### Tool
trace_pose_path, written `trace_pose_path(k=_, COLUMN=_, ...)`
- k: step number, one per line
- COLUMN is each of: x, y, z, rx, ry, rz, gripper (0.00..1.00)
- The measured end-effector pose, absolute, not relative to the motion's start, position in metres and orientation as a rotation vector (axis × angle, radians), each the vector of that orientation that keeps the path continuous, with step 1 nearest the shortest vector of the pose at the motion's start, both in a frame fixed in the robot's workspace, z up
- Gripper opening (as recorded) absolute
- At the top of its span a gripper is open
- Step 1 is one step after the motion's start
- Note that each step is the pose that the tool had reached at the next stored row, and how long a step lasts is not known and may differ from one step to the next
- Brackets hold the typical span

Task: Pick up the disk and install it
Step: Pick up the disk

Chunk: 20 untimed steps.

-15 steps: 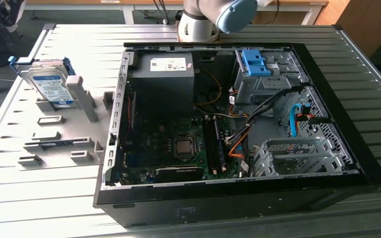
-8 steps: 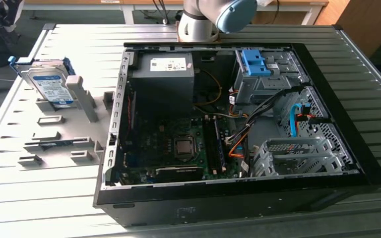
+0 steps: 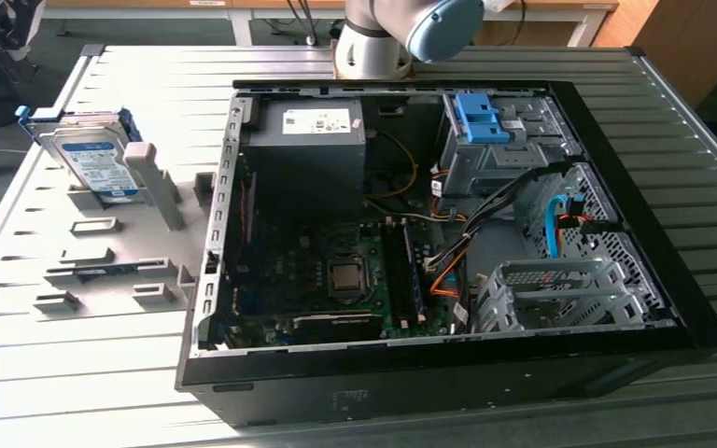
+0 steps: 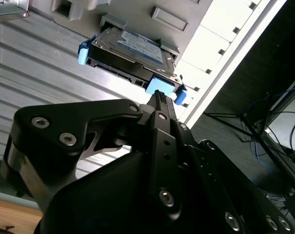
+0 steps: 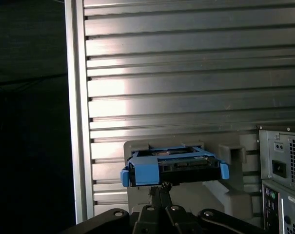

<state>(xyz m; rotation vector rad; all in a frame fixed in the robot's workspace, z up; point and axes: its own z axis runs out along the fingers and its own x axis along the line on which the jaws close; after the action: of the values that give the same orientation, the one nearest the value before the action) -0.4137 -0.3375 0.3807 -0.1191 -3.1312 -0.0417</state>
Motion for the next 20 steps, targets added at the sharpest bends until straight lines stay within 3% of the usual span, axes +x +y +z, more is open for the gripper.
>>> trace_pose_path(k=20, x=-0.4140, y=-0.3375, z=0.3806, rx=0.135, ry=-3.128, rz=-0.041, gripper=0.11)
